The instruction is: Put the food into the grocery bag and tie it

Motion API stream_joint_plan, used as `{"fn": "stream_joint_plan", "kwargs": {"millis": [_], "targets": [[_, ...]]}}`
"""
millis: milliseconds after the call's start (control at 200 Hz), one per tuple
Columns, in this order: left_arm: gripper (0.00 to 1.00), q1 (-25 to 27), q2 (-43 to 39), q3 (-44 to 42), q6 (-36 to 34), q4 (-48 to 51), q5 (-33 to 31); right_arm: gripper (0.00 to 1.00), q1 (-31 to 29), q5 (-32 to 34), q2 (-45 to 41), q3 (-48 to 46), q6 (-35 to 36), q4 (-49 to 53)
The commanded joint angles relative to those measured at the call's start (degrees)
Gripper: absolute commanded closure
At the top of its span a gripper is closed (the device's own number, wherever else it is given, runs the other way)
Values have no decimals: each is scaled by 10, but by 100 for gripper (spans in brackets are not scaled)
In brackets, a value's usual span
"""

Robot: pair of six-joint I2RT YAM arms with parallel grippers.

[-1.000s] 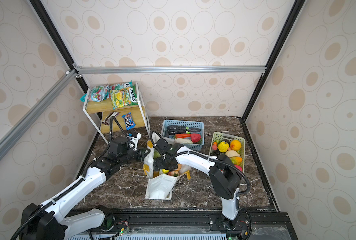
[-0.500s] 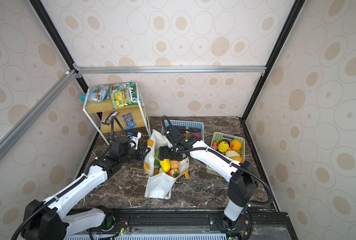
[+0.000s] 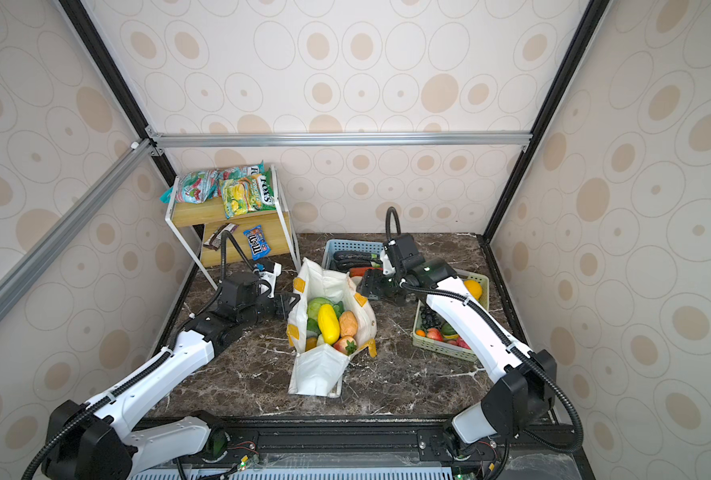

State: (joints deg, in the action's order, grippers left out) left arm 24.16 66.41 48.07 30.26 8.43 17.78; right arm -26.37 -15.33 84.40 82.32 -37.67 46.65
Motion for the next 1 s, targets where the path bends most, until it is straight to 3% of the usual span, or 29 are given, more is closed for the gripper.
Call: {"fn": "stream_joint_plan", "kwargs": {"millis": [0, 150, 430, 700, 995], "targets": [[100, 1, -11, 17, -3, -11, -16, 30, 45, 43, -13, -19, 14, 61], [100, 1, -11, 18, -1, -7, -15, 31, 98, 118, -26, -53, 14, 79], [100, 0, -10, -1, 4, -24, -9, 32, 189, 121, -28, -133, 43, 48], [100, 1, 5, 27, -5, -10, -9, 33, 208, 153, 6, -128, 101, 75], [100, 0, 15, 32, -4, -15, -8, 39, 214, 146, 55, -114, 115, 100]]}}
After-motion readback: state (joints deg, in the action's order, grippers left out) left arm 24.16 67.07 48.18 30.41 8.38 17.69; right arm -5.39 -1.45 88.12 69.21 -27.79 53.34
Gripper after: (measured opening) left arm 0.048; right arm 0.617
